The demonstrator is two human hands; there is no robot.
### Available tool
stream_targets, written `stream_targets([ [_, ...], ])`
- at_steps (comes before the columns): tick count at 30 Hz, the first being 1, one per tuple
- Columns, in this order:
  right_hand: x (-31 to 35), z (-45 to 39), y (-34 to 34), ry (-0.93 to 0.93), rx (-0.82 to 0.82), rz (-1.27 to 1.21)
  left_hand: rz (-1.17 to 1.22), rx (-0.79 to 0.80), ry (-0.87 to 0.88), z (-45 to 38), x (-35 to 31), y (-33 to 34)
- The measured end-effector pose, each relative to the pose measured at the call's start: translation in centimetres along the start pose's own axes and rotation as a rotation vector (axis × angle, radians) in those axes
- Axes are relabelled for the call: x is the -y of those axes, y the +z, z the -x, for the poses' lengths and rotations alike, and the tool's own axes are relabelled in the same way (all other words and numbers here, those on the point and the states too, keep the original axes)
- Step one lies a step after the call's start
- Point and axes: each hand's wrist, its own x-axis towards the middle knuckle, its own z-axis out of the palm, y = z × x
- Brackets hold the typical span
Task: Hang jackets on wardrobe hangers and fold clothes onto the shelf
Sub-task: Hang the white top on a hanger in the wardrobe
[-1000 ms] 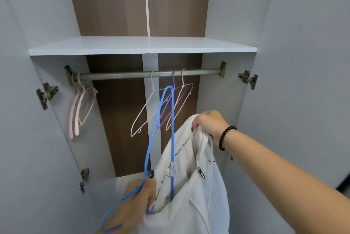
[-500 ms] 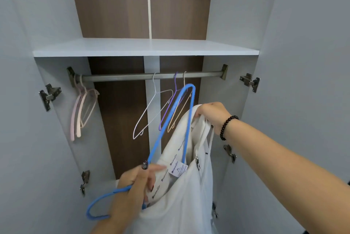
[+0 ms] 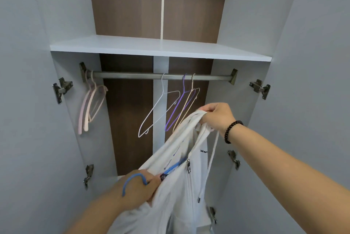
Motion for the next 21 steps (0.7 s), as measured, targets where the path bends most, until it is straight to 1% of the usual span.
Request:
stream_targets([
  [2,0.5,0.8,1.6,-0.141,0.074,0.090,-0.063,0.029,-0.026,-0.7,-0.9,0.5],
  [4,0.8,1.9,2.7,-0.250,0.184,0.143,0.011,0.011,-0.060,-1.4,-2.2,0.2],
  [5,0.7,2.3,3.1,-0.272,0.240,0.183,0.068,-0.002,-0.070,-1.8,-2.9,-0.3],
  [7,0.0,2.6,3.2,-0.246,0.316,0.334,0.128,-0.001,-0.022,-2.4,-4.2,-1.5],
  [9,-1.5,2.5,2.8,-0.214,0.330,0.503,0.143,0.038,0.045,-2.7,-5.1,-2.6],
  [11,-2.9,2.6,2.3,-0.251,0.287,0.567,0.137,0.077,0.068,-2.8,-5.5,-3.2],
  [14,-4.6,3.6,1.6,-0.472,0.265,0.674,0.154,0.105,0.047,-3.0,-6.0,-3.1],
  [16,-5.4,4.1,1.0,-0.594,0.352,0.757,0.158,0.113,0.061,-3.1,-6.8,-3.0],
  [18,-6.0,4.3,0.6,-0.651,0.474,0.782,0.180,0.111,0.084,-3.1,-7.6,-3.0],
  [19,-6.2,4.4,0.5,-0.662,0.507,0.759,0.198,0.111,0.095,-3.1,-8.0,-3.0],
  [21,-6.7,4.7,0.2,-0.644,0.513,0.685,0.188,0.080,0.146,-3.2,-8.5,-2.9],
])
